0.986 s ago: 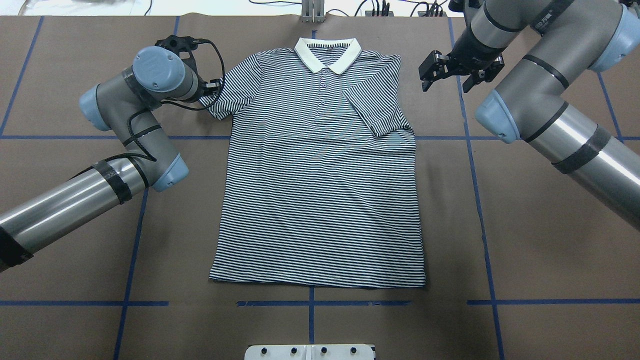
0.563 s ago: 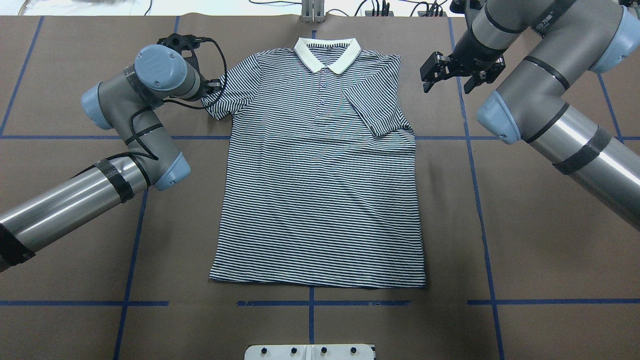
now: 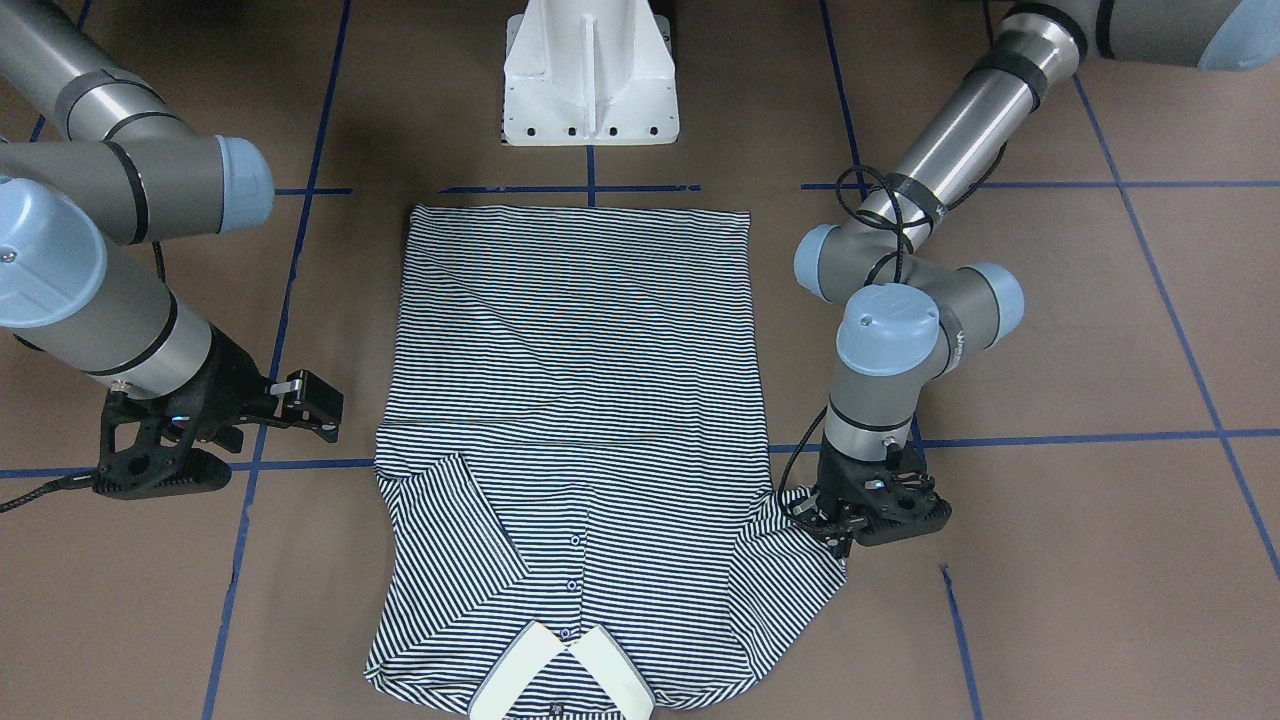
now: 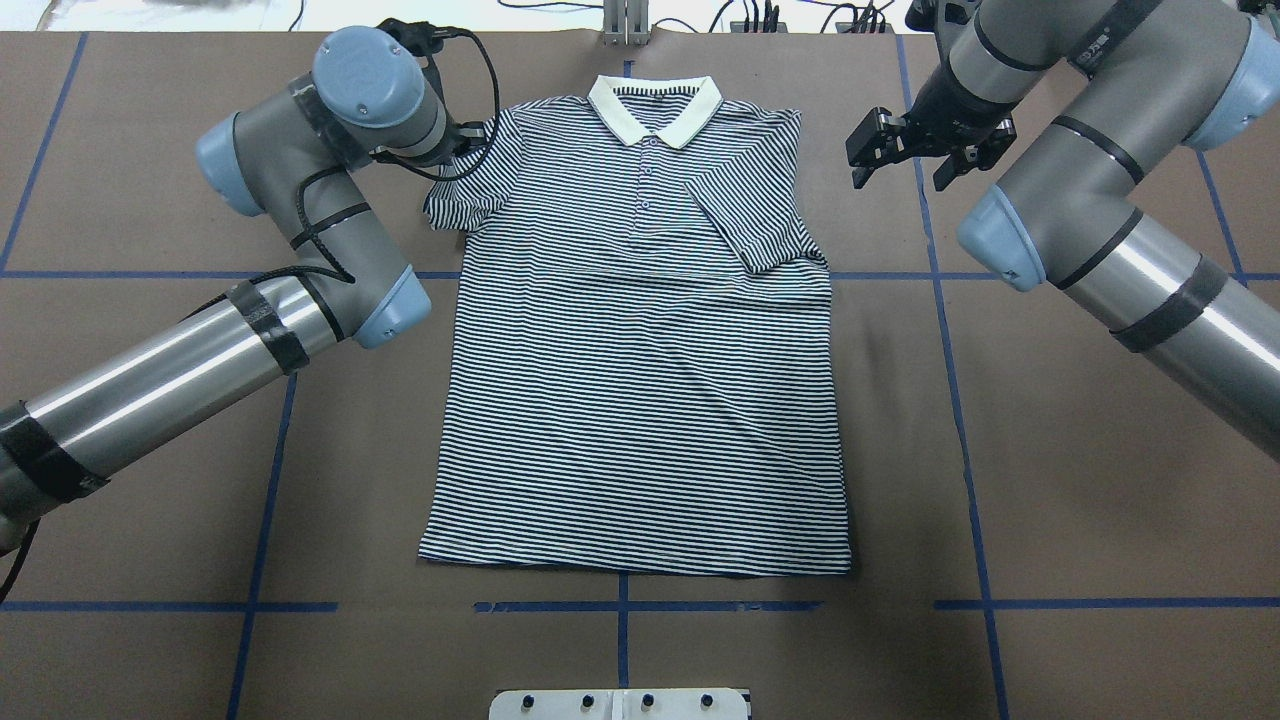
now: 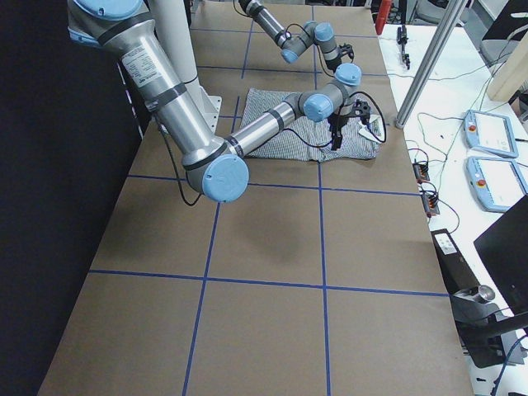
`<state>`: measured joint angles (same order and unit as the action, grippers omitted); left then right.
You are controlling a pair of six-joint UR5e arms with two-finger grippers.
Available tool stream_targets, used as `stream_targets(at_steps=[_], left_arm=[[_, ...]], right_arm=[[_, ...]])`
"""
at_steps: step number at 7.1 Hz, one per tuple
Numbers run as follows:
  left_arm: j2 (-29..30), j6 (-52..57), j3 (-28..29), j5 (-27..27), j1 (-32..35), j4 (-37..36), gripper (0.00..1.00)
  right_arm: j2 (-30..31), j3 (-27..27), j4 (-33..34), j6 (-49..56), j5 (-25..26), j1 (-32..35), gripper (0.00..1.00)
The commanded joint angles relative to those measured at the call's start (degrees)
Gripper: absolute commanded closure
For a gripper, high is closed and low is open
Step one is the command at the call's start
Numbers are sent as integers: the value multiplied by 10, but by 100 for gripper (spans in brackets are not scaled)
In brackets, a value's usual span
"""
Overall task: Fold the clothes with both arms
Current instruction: 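Fold the sleeve nearest the left gripper inward over the shirt body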
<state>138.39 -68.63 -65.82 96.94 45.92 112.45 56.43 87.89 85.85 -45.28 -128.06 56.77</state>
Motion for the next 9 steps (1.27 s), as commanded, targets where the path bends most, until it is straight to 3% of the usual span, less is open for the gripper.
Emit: stream_targets(at_steps=[1,2,4,6,7,8,9], left_arm=[[28,-56,-3,4,-3,-31,100],[44,-72,5,4,-15,-31,100],[111,-134,86,0,-45,-21,100],[128,-145,125,-2,-47,20,100],[128,-144,141,-3,-47,45,78],[128,-139,148,-3,-47,63,1],[131,-139,148,-2,-47,83,0]], right_arm=[[4,1,-1,0,0,0,0],[8,1,-6,0,0,0,0],[19,1,-24,-1,0,0,0],[20,1,-24,-2,0,0,0],[20,1,-25,-4,1,-1,0],[20,1,-25,-6,1,-1,0],[21,1,-25,-3,1,-1,0]])
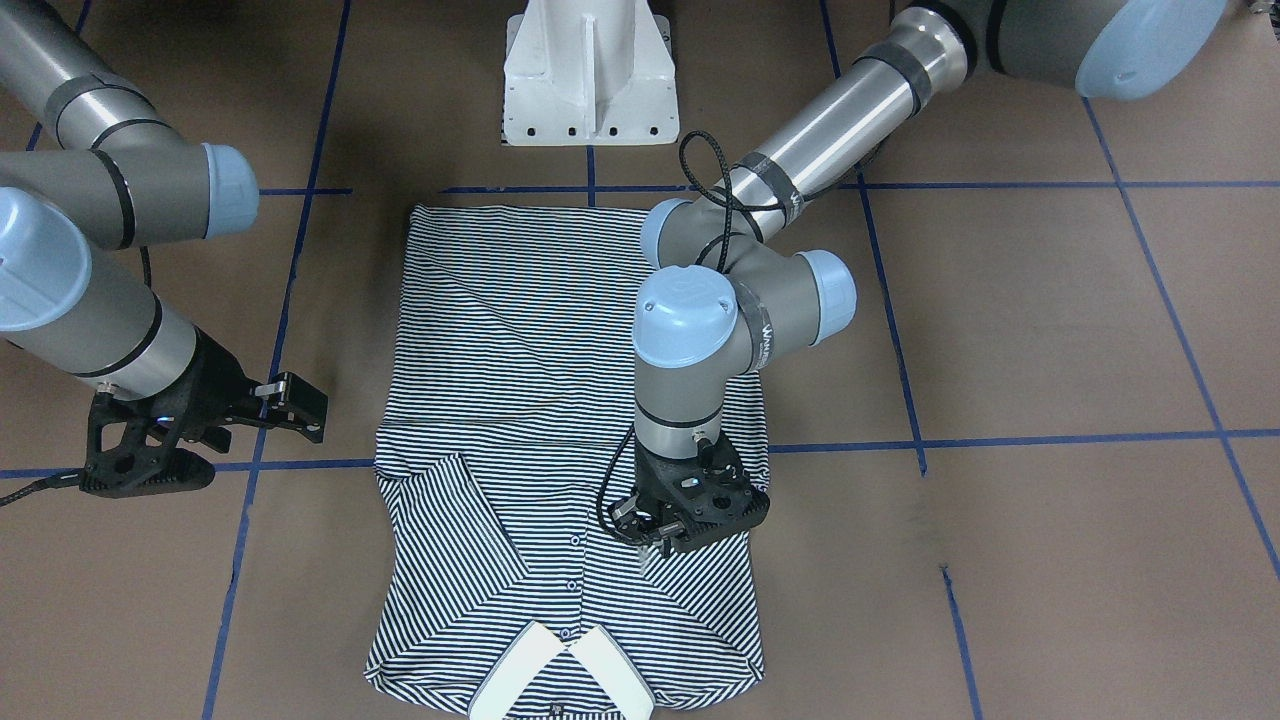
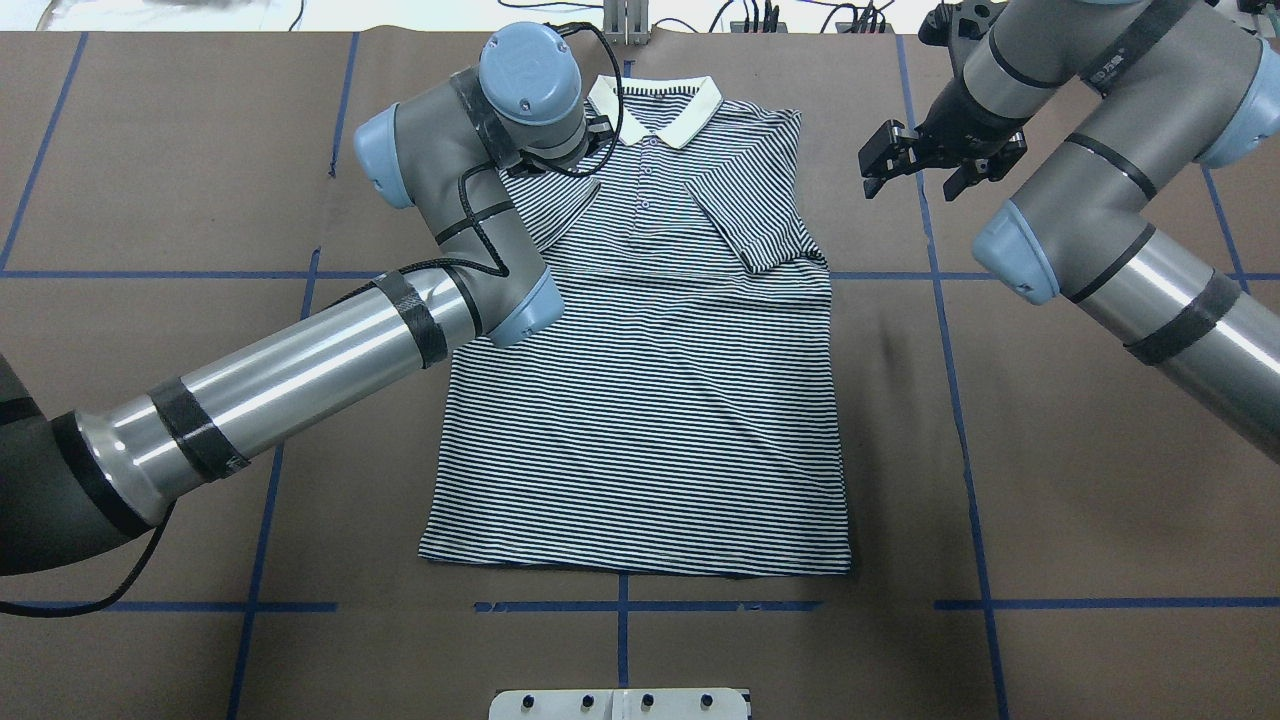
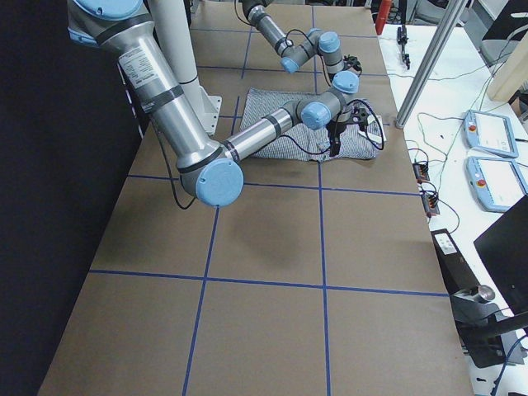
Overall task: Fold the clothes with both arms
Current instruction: 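Fold the sleeve nearest the left gripper inward over the shirt body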
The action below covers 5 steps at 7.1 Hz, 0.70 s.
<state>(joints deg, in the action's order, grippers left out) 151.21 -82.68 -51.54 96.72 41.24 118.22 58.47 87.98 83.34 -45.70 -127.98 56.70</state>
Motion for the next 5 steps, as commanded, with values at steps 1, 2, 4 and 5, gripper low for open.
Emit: stream_targets(at_steps=[1,2,4,5], left_arm=[[3,15,0,5,0,45,0],[-20,33,-51,33,2,35,0],[-114,61,-227,87,2,-75,0],[-173,90,-329,87,1,-127,0]], right_arm=[[2,0,0,3,0,0,0],[5,10,0,-9,2,1,0],[98,131,-1,-72,6,-21,0],[137,184,-11,-129,25,-53,0]])
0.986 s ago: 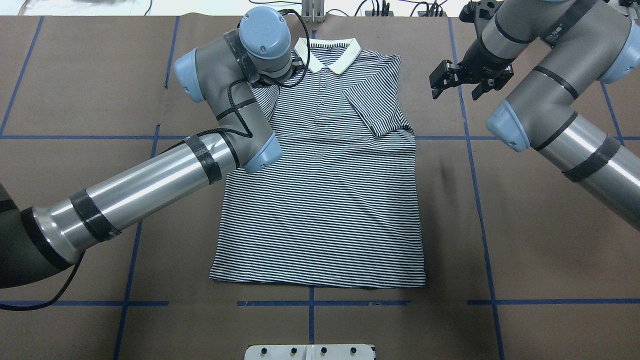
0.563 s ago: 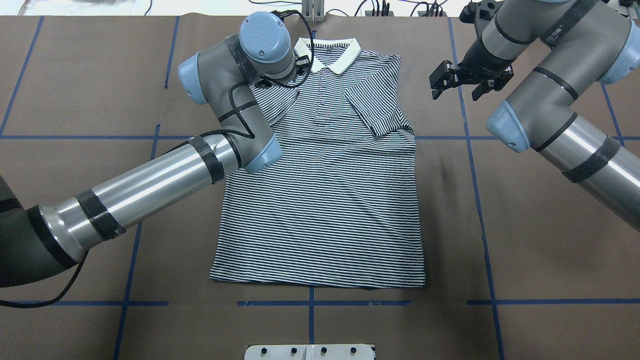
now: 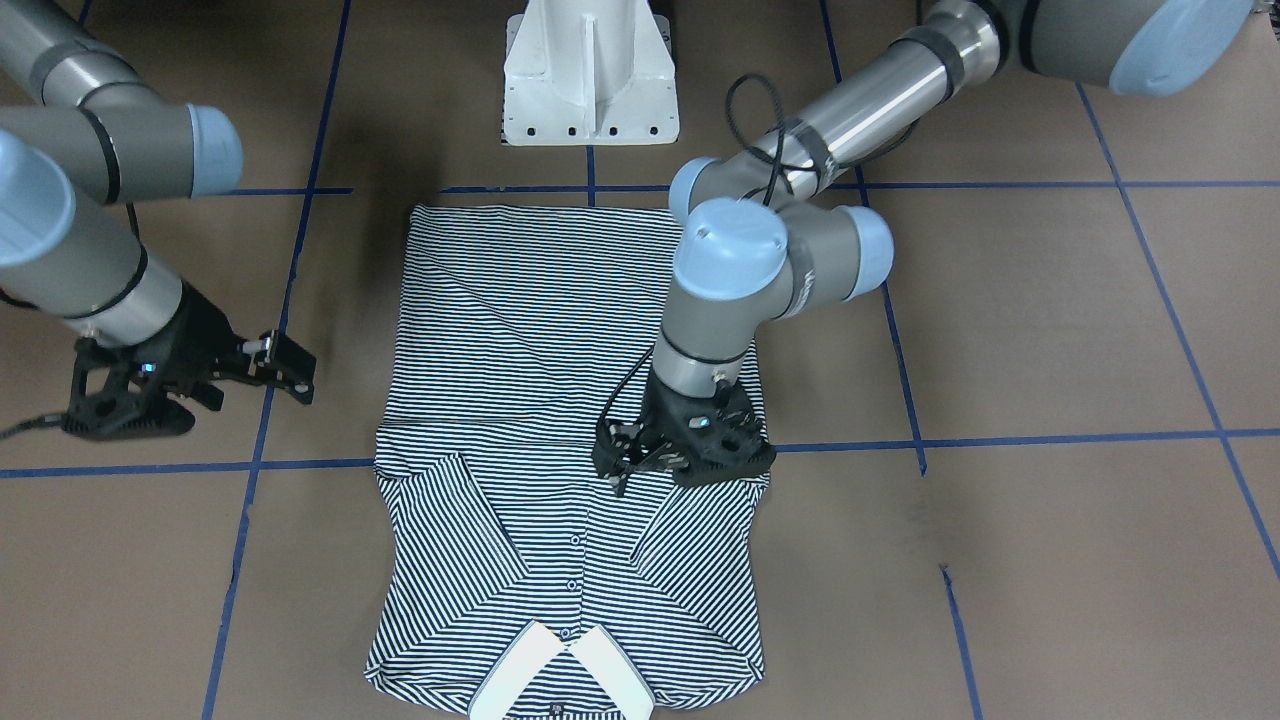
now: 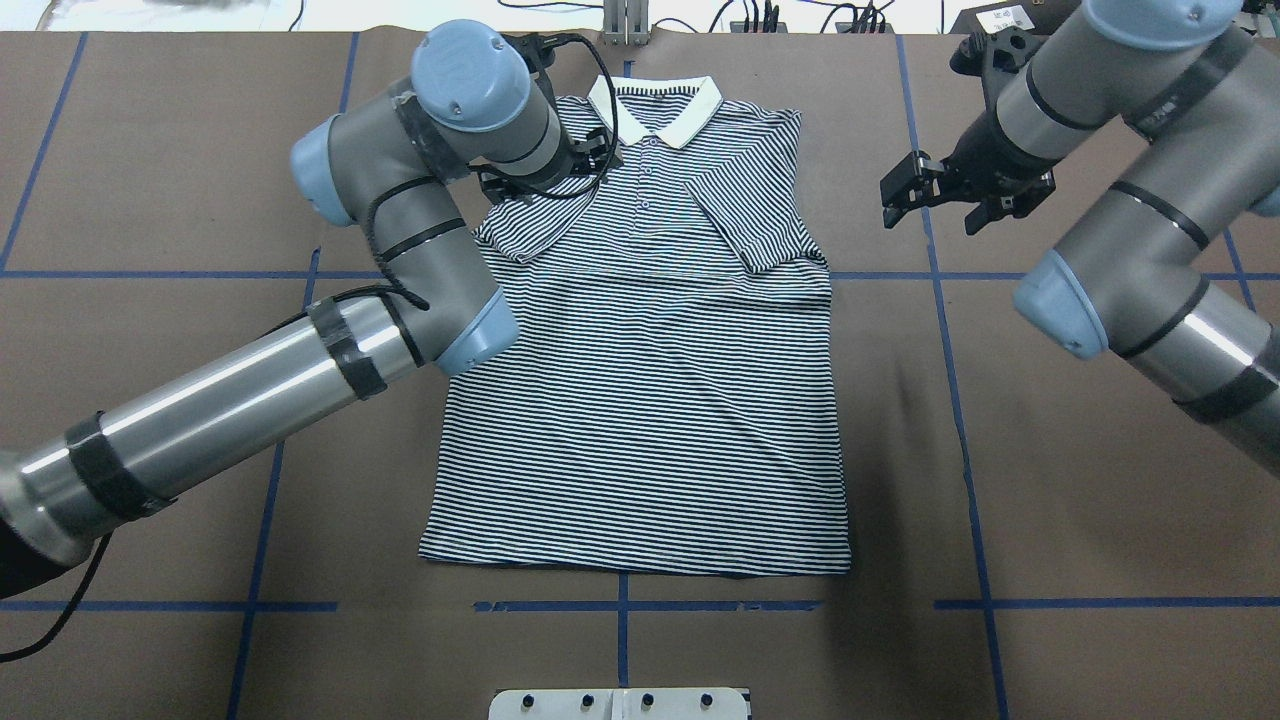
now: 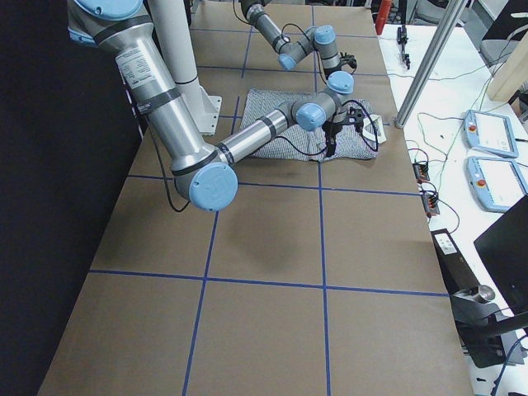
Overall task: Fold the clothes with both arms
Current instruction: 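Move both grippers to the shirt hem corners nearest the robot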
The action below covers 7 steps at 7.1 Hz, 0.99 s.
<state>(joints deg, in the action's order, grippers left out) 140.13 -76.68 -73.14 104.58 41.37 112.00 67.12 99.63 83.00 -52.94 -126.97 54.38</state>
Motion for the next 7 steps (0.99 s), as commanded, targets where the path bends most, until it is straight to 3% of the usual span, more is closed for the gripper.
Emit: stream_targets(at_steps=[1,2,3,5,7], left_arm=[[-146,39,-241,9,-1,-99,0],[-199,54,-337,9,-3,-130,0],[-213,57,-378,8,-3,-160,0],[-211,57,-398,7,-5,-178,0],[-207,57,-399,6,-7,-178,0]], right_arm=[[83,103,-38,-129,73,-86,0],[115,112,-104,-213,135,-152,0],[152,115,-168,-274,206,-217,0],[200,146,-178,-304,273,-311,0],[207,154,-173,-364,347,-397,0]])
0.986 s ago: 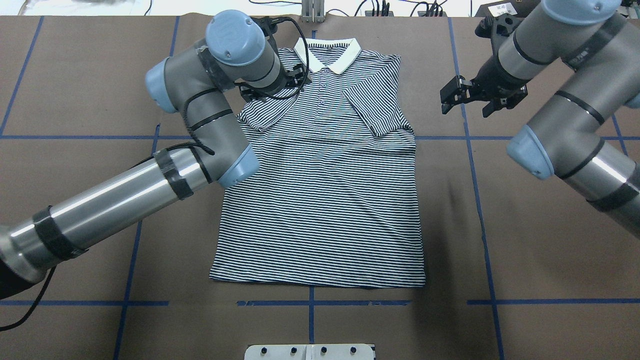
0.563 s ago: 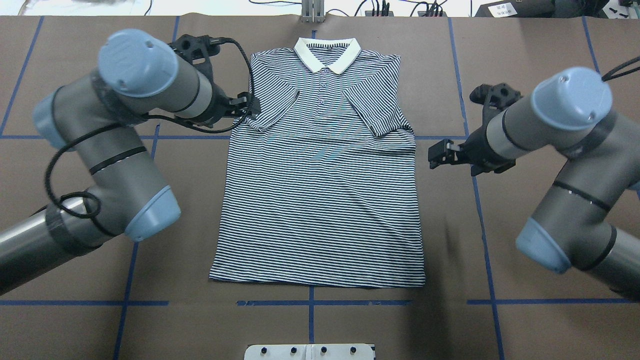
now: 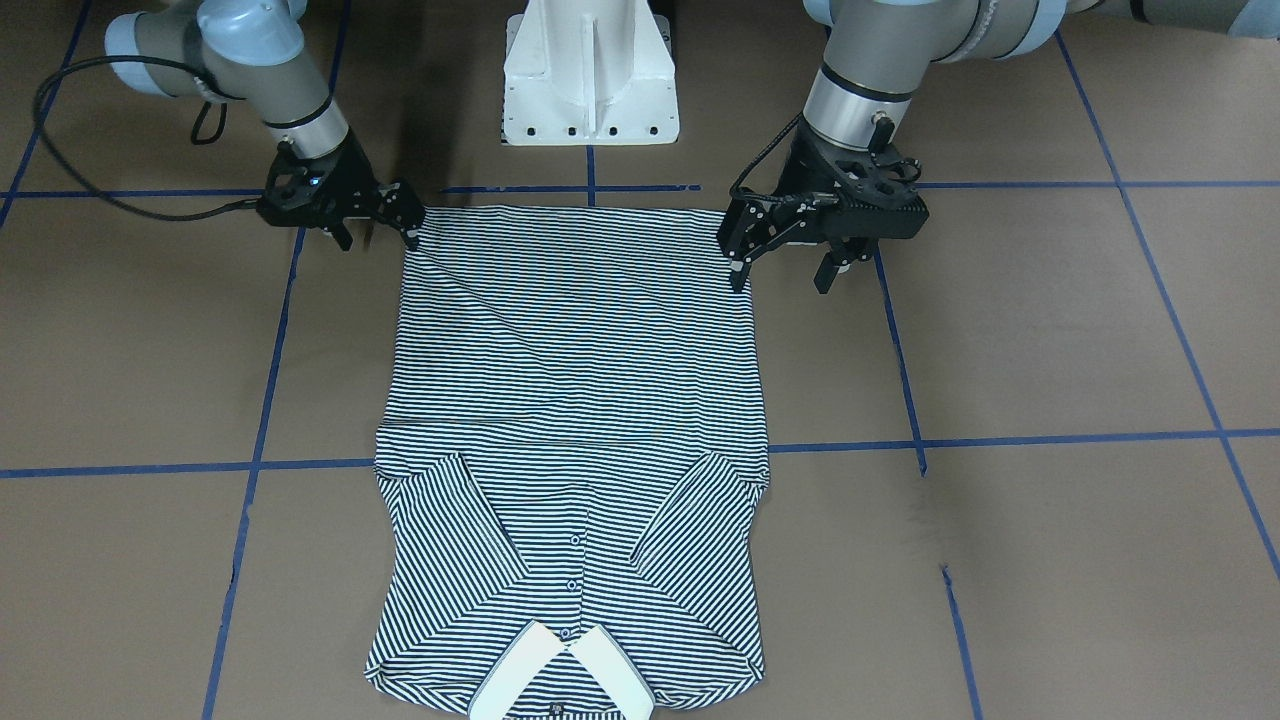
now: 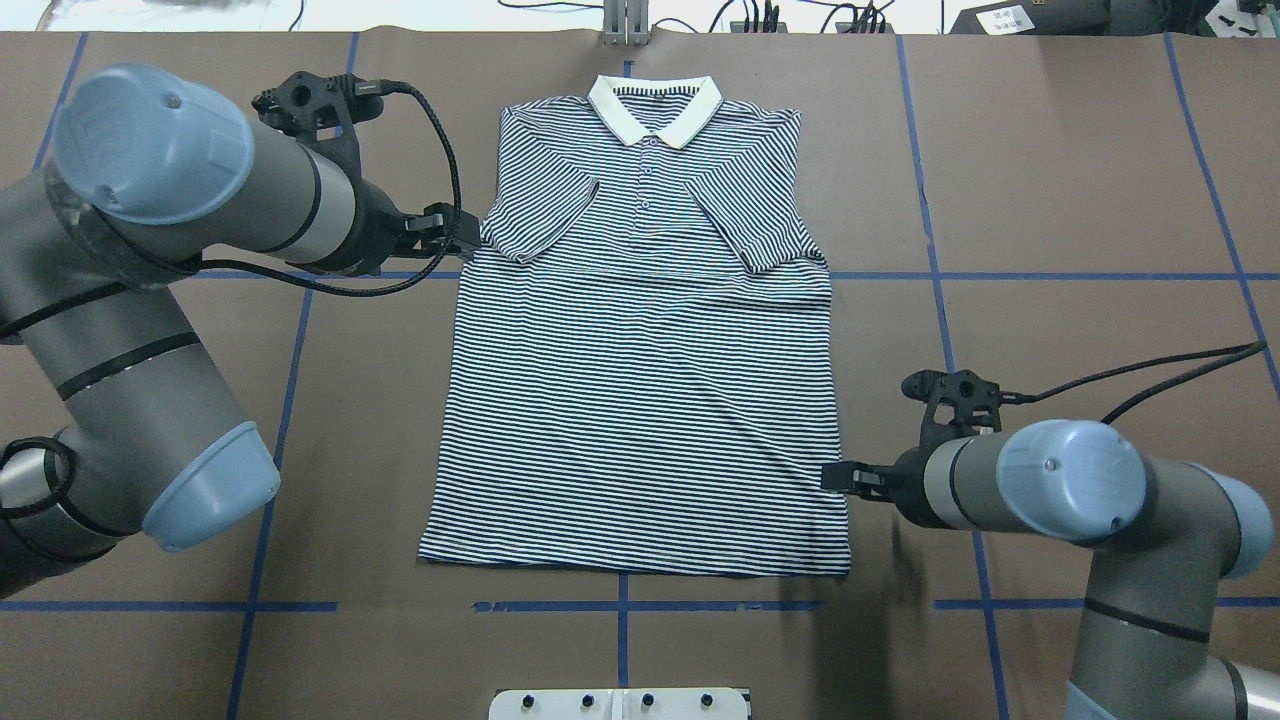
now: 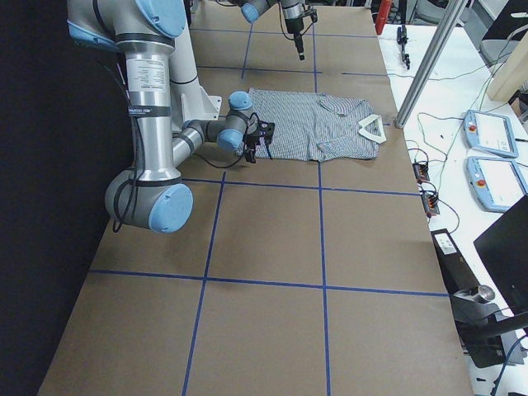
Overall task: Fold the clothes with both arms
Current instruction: 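Move both grippers to the shirt hem corners nearest the robot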
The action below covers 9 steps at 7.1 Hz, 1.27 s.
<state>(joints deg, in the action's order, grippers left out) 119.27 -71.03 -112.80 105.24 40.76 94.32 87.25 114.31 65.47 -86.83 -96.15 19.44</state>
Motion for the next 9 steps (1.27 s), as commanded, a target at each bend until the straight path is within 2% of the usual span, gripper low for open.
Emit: stream_targets(at_steps=[1,4,5,7,8,9], left_arm=[[2,0,-5,0,-1,-1,0],[-1,0,-6,0,0,-1,0],[0,0,-6,0,0,-1,0],[-2,0,-6,0,0,-1,0],[-3,0,-6,-1,0,-1,0],[-3,0,-6,-1,0,-1,0]], right_arm=[[4,7,14,-32,44,-62,0],[-9,3,26,-30,42,-67,5],[-20,4,55,-30,41,-67,8],[-43,2,85,-29,40,-67,19],[-42,0,85,-26,40,-67,20],[-42,-2,85,-25,40,-67,27]])
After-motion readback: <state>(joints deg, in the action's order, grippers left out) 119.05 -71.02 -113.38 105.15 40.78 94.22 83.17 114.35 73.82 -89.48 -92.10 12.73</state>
